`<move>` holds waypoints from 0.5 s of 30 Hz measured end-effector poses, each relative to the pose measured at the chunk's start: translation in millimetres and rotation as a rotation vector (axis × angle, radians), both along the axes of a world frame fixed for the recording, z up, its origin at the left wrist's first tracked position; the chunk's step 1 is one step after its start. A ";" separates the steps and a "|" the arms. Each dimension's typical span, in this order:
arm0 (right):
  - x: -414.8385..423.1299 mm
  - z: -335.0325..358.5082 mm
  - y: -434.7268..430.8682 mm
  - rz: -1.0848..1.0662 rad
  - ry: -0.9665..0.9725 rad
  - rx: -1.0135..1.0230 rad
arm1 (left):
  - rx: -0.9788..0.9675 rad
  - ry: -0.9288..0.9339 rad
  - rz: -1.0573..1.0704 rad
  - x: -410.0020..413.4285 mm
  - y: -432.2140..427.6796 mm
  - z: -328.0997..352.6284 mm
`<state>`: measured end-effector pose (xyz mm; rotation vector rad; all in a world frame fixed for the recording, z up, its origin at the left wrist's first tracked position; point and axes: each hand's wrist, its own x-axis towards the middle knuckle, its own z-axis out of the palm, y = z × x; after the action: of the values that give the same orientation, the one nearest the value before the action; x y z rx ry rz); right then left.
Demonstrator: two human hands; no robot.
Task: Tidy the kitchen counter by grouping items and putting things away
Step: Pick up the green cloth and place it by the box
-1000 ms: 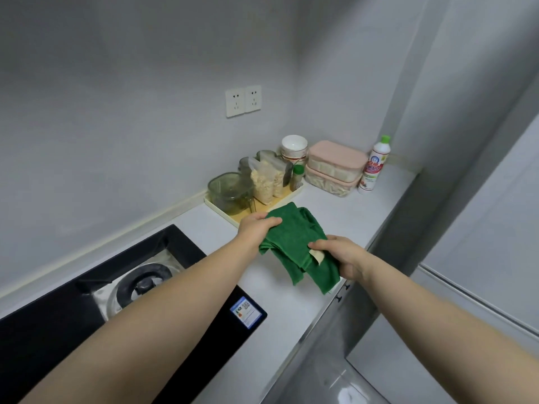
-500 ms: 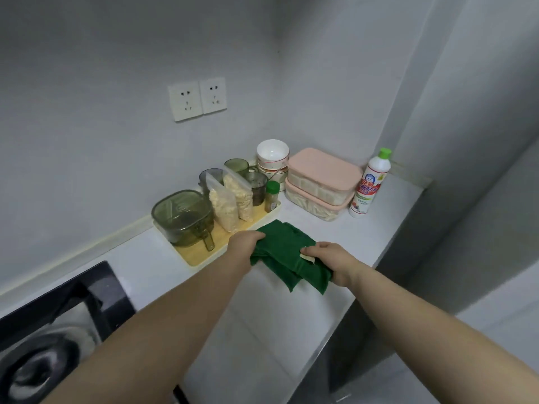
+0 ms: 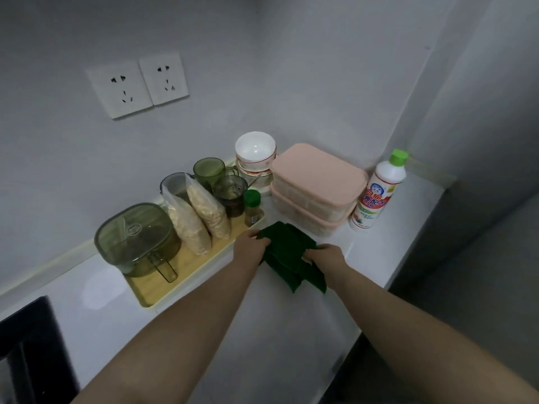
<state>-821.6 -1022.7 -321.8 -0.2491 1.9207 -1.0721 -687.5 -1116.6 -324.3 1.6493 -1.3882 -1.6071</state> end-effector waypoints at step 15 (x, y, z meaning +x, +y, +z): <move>-31.7 -28.6 -20.1 0.318 0.314 0.039 | -0.307 -0.513 -0.297 -22.5 -25.6 -26.6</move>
<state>-853.3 -1042.8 -350.4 -0.7111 2.0847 -0.8175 -710.0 -1142.2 -350.9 1.7955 -2.1010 -1.0604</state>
